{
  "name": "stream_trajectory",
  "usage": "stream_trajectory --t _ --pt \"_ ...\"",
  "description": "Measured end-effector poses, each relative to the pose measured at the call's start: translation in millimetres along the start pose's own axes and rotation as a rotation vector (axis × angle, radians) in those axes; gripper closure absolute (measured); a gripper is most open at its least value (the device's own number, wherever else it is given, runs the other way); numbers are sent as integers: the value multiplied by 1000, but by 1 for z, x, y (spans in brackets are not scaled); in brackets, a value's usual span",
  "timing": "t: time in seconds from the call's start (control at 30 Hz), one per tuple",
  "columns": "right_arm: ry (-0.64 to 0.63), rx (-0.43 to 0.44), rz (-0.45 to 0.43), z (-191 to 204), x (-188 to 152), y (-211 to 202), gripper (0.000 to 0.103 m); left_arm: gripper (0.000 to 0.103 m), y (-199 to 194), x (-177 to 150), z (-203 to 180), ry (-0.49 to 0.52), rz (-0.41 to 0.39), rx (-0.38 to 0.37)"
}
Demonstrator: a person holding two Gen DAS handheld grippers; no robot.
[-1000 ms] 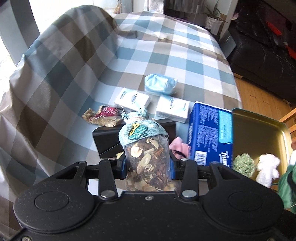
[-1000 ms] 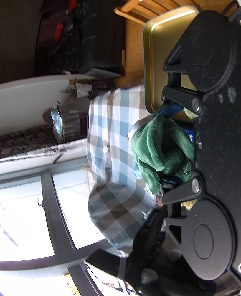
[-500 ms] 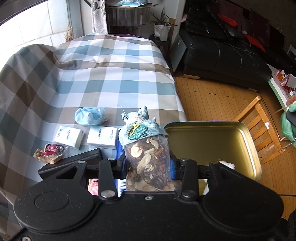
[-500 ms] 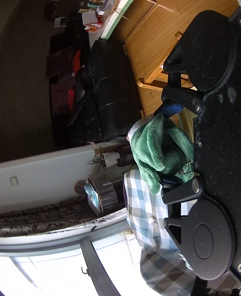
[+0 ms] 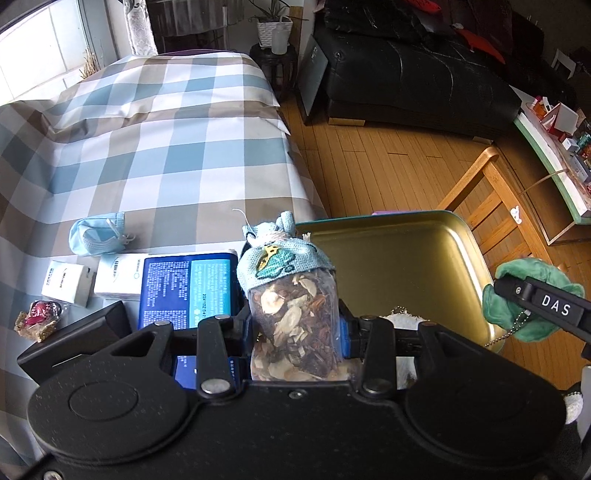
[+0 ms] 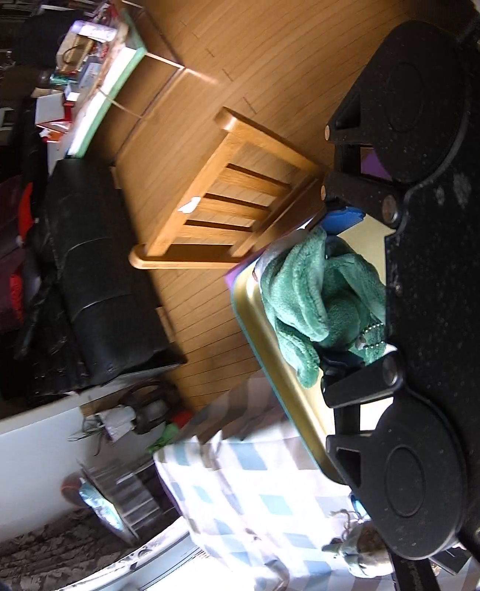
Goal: Organize soft objects
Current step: 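Carry the sachet toward the tray with the left gripper while the right drops the green plush in, then lower the sachet bag into the gold tray and open the left gripper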
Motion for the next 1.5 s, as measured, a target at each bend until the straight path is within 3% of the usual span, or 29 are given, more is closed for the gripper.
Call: stream_trajectory --t 0.13,0.53,0.93,1.5 --pt "-7 -33 10 -6 -4 3 42 62 10 4 -7 8 10 10" --pt "10 -10 35 -11 -3 5 41 62 17 17 -14 13 -6 46" --pt "19 8 38 -12 -2 5 32 62 23 7 -11 16 20 63" --pt "16 3 42 -11 -4 7 32 61 28 -8 -5 6 58 62"
Point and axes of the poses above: each gripper's, at about its wrist camera, not at the fingertips, and y roughly the way its jaws point, z to its left, x to its top, the point moved 4 cm from there along y, roughly the way its jaws point, and after that the axes turned 3 degrees about z, right-handed, at the moved point
